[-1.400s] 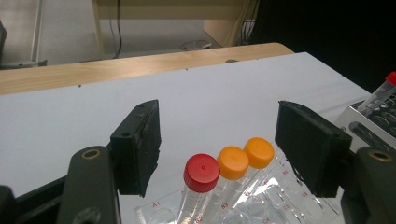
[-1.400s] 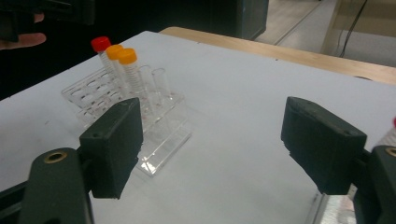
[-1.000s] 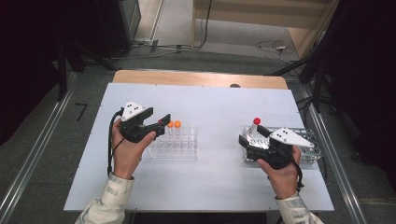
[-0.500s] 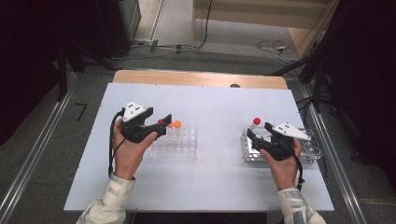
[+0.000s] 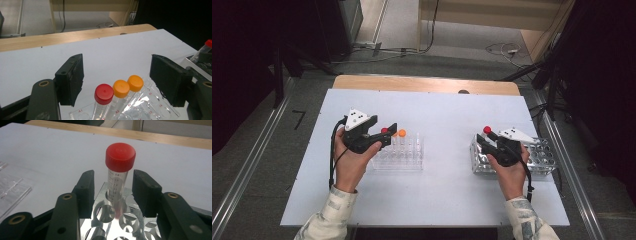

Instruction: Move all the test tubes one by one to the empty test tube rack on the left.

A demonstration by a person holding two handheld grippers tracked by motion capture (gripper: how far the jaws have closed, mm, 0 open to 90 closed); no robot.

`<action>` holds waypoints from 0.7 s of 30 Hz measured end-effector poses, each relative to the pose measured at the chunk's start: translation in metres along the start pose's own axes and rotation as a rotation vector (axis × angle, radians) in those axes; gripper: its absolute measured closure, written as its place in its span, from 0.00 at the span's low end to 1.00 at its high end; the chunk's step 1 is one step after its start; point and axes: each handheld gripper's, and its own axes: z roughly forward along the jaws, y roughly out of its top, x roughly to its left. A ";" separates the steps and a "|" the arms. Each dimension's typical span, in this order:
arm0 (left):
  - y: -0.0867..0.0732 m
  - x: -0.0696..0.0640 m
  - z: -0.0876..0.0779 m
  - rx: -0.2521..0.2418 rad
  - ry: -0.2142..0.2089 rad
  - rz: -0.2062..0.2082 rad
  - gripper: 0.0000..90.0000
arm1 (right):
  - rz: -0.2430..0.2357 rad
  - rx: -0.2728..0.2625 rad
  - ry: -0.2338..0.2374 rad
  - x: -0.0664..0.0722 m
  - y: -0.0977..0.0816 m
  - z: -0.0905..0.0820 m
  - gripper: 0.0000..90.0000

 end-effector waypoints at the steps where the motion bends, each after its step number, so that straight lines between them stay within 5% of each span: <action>1: 0.000 0.000 0.000 0.001 0.000 0.001 0.32 | -0.002 0.002 -0.001 0.000 0.000 0.001 0.62; 10: 0.000 0.000 0.000 0.002 0.000 0.000 0.32 | -0.001 0.002 -0.016 -0.001 0.000 0.002 0.78; 21: 0.000 0.000 0.000 -0.001 0.002 0.002 0.31 | 0.006 -0.081 -0.002 -0.002 0.014 -0.019 0.79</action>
